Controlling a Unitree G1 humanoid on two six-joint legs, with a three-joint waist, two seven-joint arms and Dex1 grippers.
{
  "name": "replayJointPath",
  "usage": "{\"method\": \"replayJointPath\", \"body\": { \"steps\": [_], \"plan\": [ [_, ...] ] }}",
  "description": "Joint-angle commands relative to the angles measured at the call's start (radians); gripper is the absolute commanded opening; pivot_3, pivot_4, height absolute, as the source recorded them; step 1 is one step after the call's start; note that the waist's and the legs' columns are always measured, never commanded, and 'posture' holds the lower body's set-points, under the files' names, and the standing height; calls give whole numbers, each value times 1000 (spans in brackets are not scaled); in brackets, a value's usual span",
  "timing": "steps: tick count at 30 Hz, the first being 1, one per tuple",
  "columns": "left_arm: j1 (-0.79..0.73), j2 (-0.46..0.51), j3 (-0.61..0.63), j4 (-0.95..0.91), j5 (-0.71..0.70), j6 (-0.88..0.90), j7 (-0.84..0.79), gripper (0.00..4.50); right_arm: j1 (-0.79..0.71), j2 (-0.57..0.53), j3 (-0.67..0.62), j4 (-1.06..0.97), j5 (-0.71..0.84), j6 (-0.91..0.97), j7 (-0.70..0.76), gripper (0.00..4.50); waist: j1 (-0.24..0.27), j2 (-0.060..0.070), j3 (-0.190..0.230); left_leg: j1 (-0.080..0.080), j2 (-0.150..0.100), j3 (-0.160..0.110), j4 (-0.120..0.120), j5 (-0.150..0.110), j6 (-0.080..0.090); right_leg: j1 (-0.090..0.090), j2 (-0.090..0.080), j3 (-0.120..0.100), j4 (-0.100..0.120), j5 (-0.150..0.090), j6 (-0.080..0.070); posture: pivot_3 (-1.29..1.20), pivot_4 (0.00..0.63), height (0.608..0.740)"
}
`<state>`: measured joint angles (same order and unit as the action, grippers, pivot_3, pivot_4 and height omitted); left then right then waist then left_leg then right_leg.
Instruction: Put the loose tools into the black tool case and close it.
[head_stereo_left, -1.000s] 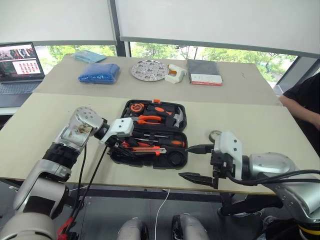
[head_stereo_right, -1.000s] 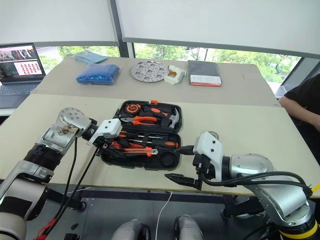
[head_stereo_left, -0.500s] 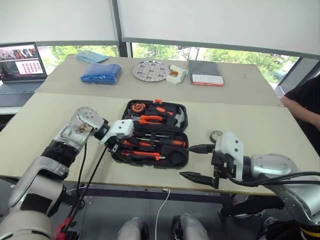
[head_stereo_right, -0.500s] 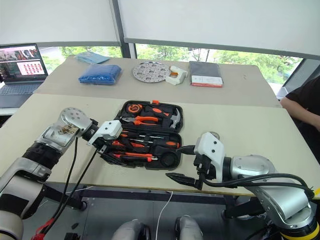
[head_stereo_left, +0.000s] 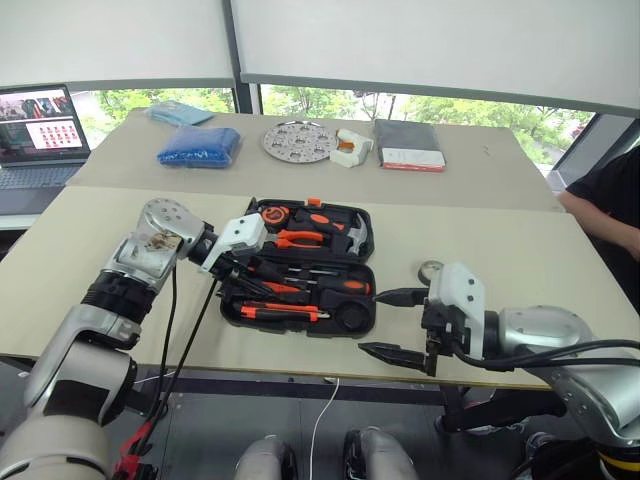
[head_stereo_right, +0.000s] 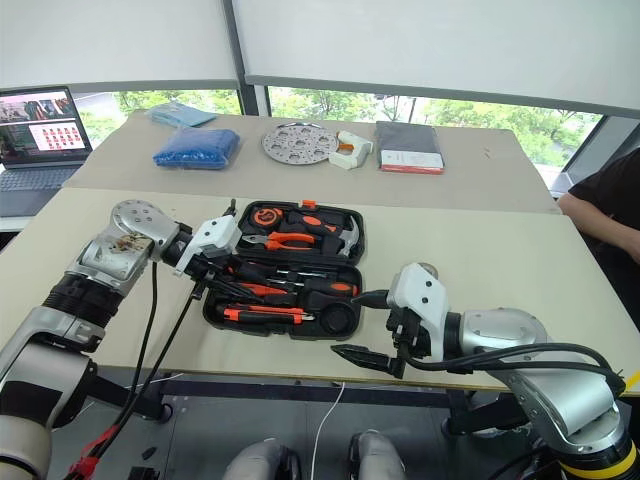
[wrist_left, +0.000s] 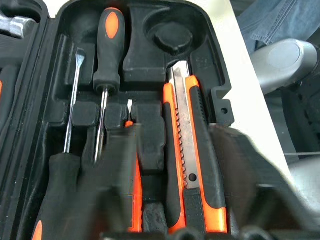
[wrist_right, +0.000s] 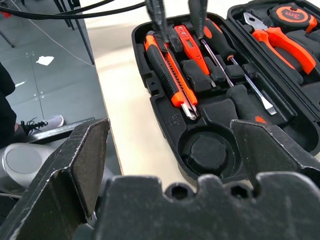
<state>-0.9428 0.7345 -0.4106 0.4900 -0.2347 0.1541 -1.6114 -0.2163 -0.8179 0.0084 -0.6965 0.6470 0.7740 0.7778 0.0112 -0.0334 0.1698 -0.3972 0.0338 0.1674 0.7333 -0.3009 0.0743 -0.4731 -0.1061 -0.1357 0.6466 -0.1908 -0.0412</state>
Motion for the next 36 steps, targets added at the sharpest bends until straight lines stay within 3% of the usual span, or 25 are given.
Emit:
{"method": "replayJointPath", "body": {
  "steps": [1,2,8,20,30,36],
  "plan": [
    [4,7,-4,-28,0,-25,-3,335,-15,-7,-12,-12,-2,-11,1,4500,0,0,0,0,0,0,0,0,0,0,0,0,0,0,0,0,150,718],
    [6,6,-4,-29,2,-31,-3,22,-13,-8,-14,-12,-2,-11,2,4500,0,0,0,0,0,0,0,0,0,0,0,0,0,0,0,0,150,718],
    [30,47,-73,-69,-2,-54,-3,22,-10,-7,-20,-11,-1,-6,0,4500,0,0,0,0,0,0,0,0,0,0,0,0,0,0,0,0,150,718],
    [102,21,-100,-15,215,-264,21,22,-14,0,-16,6,-7,-8,-7,4500,-3,2,-2,3,0,0,0,0,0,2,-2,1,0,0,0,0,150,718],
    [172,16,-55,-108,229,-226,5,22,-14,8,-7,20,-20,-16,-9,4500,-11,4,-3,6,0,1,-1,0,0,2,-2,4,0,0,0,0,150,718],
    [94,-19,36,-95,154,-77,4,22,-15,9,-7,23,-19,-16,-3,4500,-6,4,-3,6,0,1,-2,0,0,3,-1,4,0,0,0,0,150,718]
  ]
}}
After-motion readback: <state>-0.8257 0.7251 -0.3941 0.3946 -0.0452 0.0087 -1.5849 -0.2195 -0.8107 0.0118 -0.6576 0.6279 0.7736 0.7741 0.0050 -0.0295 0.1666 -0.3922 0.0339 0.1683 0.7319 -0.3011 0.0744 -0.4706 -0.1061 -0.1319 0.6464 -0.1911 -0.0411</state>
